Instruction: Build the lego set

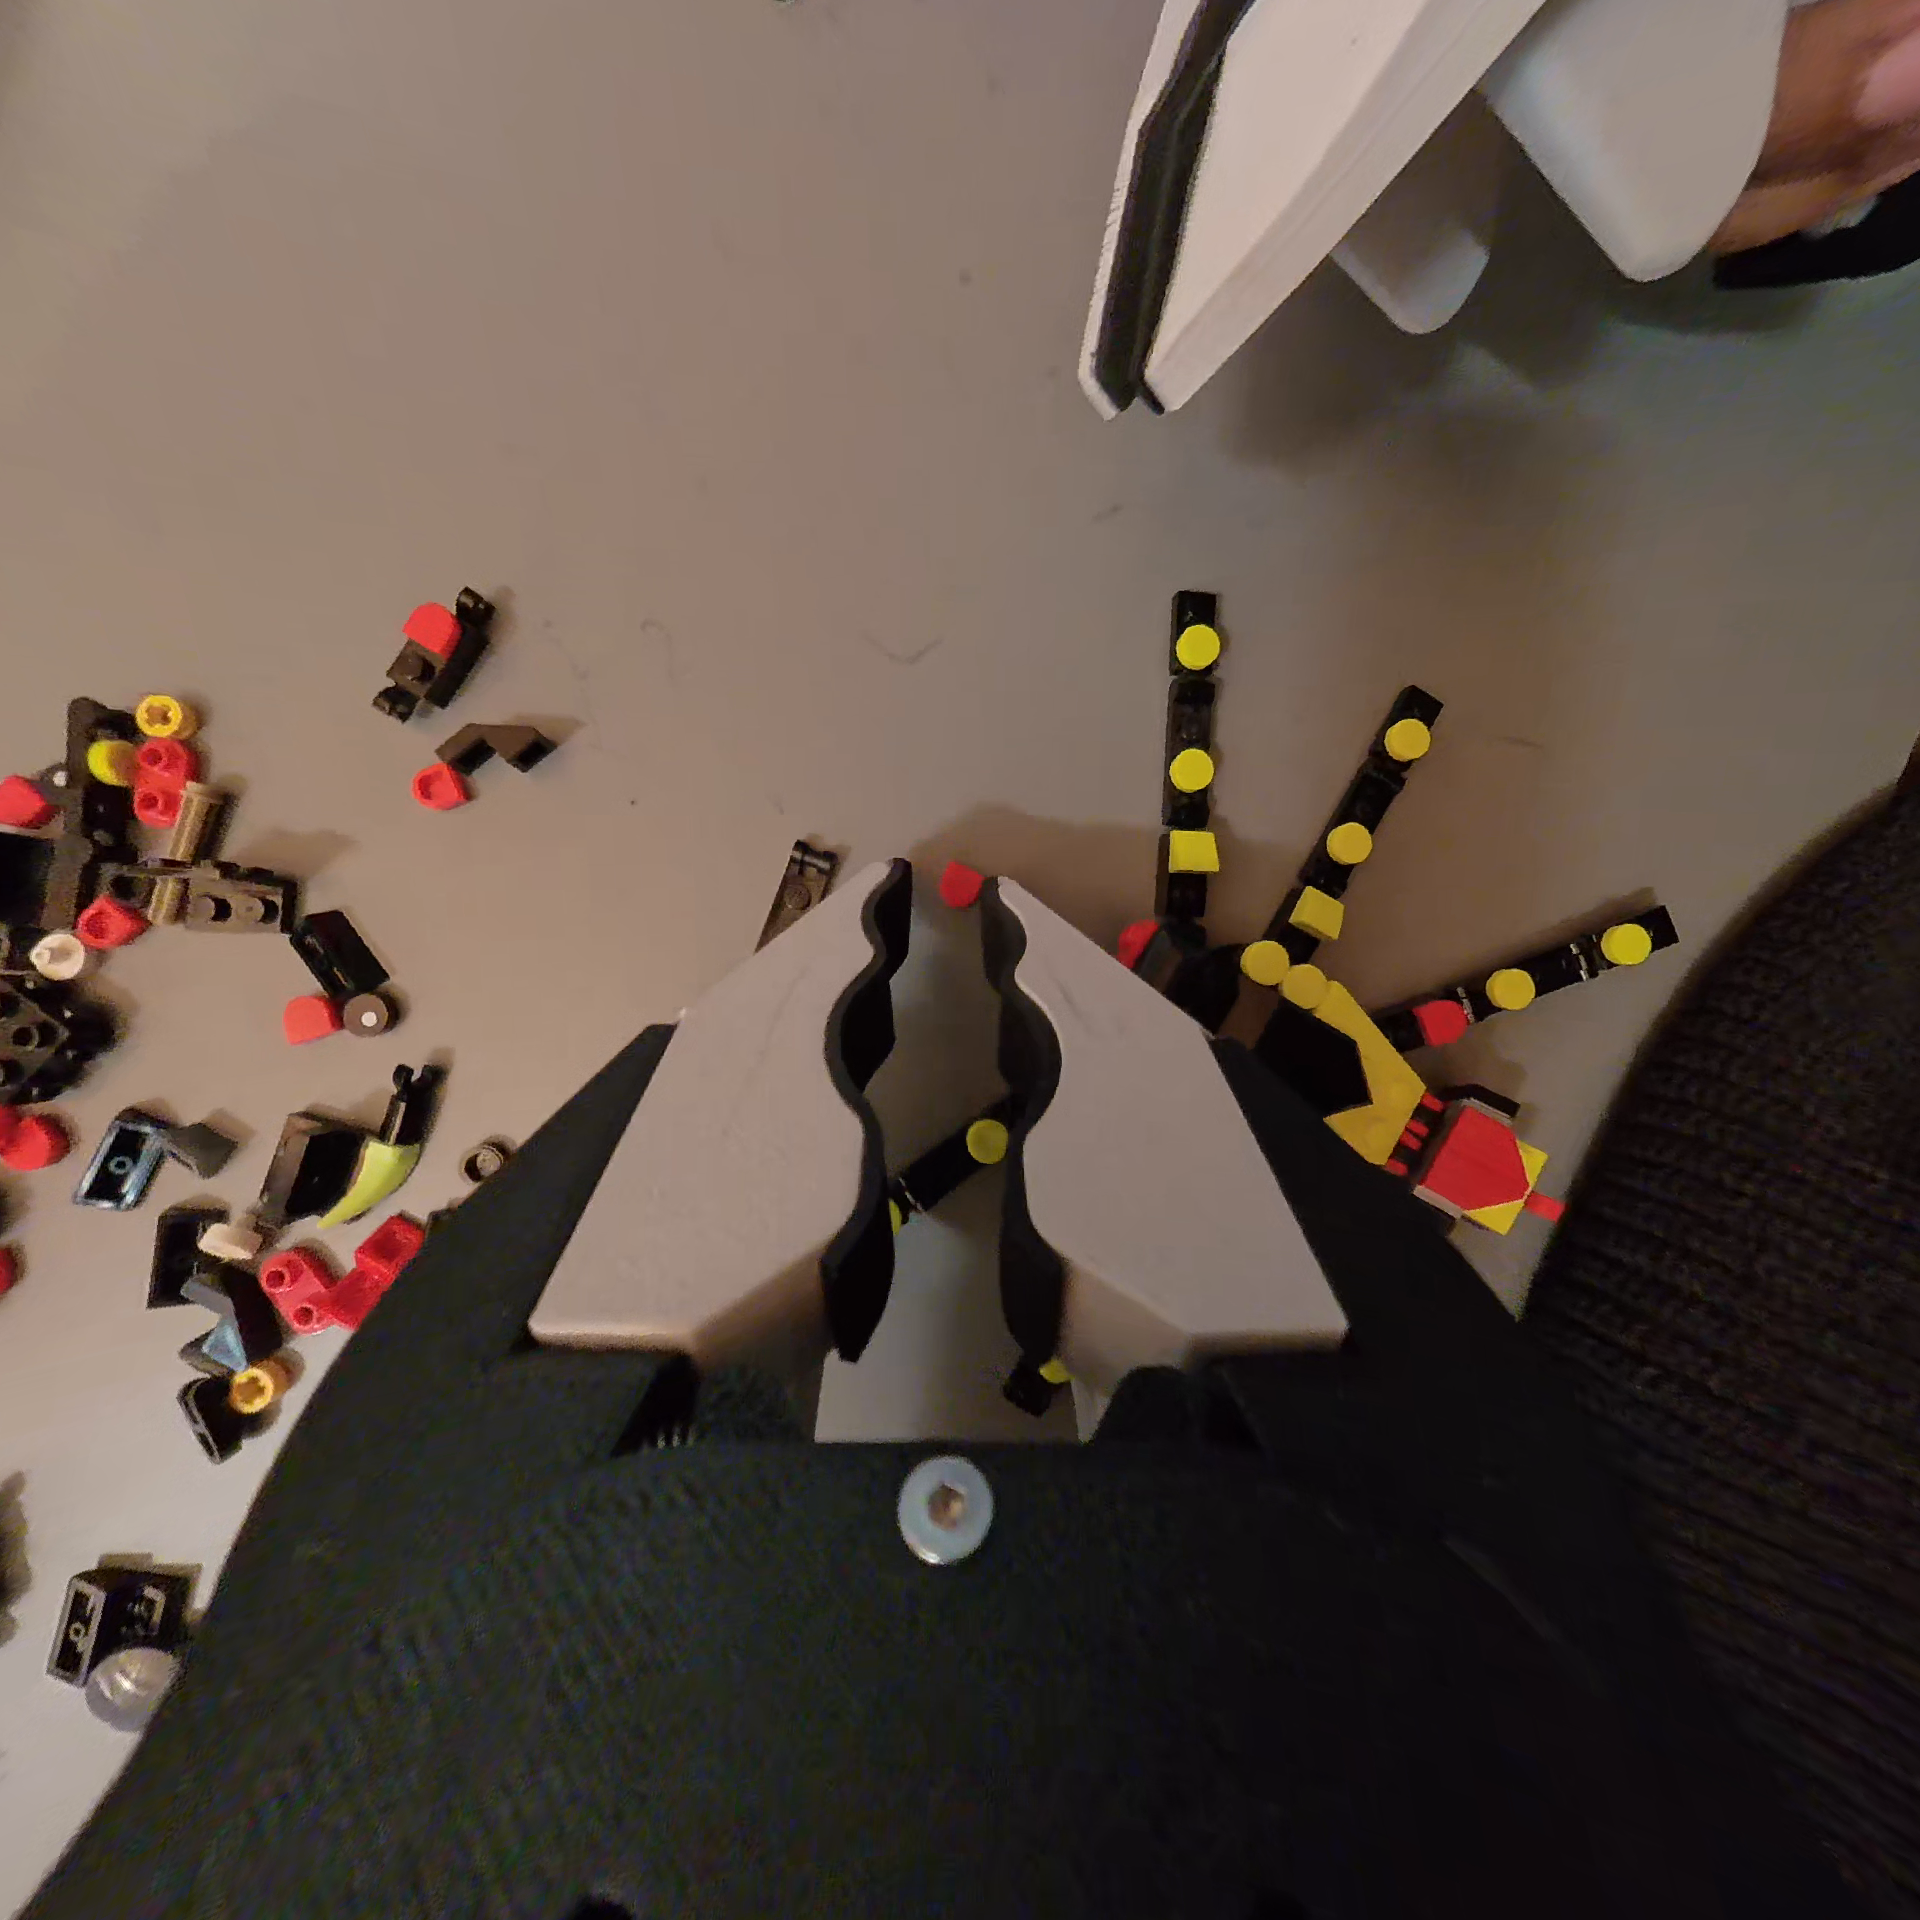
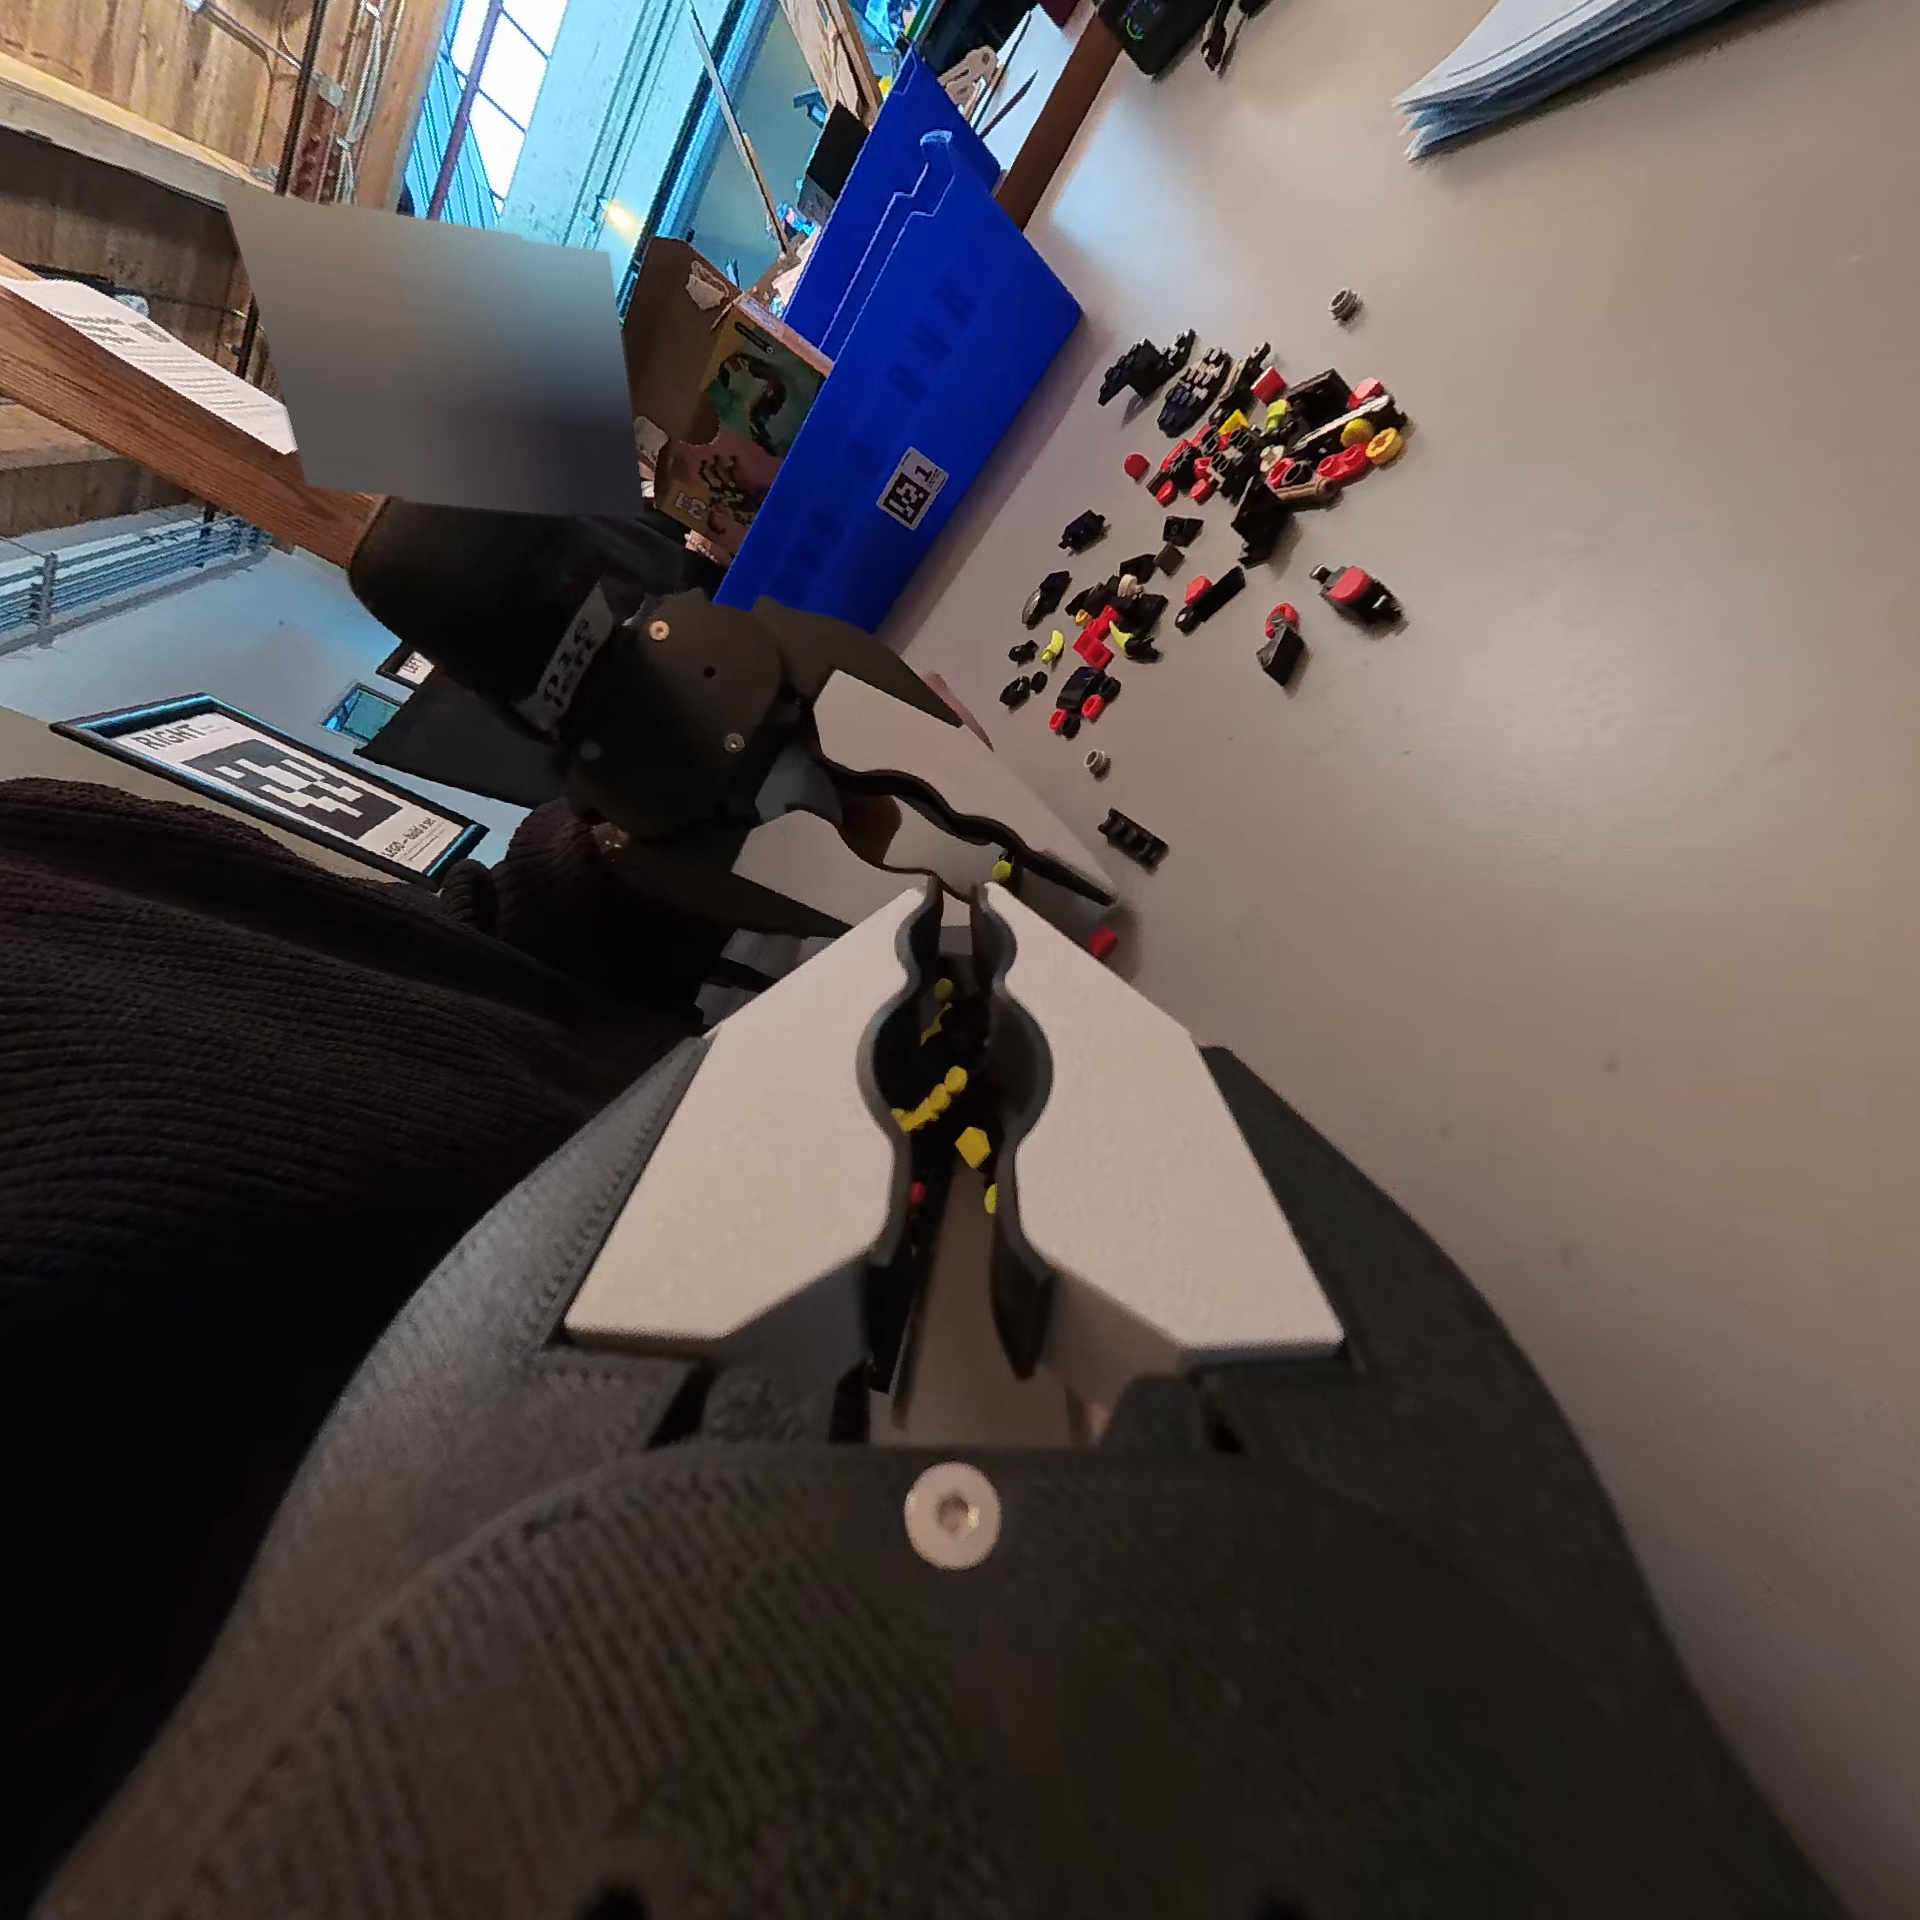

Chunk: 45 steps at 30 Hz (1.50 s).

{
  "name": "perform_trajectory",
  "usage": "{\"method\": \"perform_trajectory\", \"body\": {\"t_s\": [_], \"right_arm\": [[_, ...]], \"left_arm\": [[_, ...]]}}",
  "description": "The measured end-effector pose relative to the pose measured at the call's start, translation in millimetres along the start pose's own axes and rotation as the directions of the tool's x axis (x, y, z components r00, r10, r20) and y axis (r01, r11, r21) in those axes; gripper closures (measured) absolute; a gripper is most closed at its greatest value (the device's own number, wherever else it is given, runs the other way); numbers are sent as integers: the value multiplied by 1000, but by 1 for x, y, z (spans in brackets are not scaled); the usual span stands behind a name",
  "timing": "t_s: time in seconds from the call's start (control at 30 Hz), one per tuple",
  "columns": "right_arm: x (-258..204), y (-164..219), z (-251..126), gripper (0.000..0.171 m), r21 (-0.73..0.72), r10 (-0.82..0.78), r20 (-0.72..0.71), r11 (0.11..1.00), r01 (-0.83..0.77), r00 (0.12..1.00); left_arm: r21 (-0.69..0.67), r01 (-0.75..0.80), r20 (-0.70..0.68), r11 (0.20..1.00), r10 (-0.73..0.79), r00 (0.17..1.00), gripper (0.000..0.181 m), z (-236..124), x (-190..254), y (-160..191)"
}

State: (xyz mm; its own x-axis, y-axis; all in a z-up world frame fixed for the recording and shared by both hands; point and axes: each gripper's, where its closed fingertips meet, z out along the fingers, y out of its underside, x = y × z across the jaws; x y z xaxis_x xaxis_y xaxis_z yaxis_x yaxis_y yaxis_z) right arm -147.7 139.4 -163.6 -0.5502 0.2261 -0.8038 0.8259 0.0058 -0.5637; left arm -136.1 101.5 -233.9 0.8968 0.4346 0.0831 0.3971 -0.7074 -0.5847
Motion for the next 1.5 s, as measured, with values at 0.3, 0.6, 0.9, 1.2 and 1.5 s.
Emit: {"method": "perform_trajectory", "body": {"t_s": [0.3,0.6,0.9,1.2,1.5], "right_arm": [[0,0,-1,167,-1,2,5,1000,-2,1000],[0,1,-1,168,-4,6,8,1000,-6,1000],[6,4,0,170,-22,-3,-18,1000,2,1000],[30,27,25,170,-254,-367,-188,914,316,911],[36,20,59,156,-391,-742,-148,651,650,654]], "left_arm": [[5,-20,-31,1000,20,999,173,2,4,2],[0,-33,-25,999,33,999,176,1,3,3],[21,-24,25,1000,23,999,176,-20,-30,7],[44,-60,8,997,60,998,176,-14,-29,7],[47,-48,-3,998,48,999,176,-11,-30,7]]}}
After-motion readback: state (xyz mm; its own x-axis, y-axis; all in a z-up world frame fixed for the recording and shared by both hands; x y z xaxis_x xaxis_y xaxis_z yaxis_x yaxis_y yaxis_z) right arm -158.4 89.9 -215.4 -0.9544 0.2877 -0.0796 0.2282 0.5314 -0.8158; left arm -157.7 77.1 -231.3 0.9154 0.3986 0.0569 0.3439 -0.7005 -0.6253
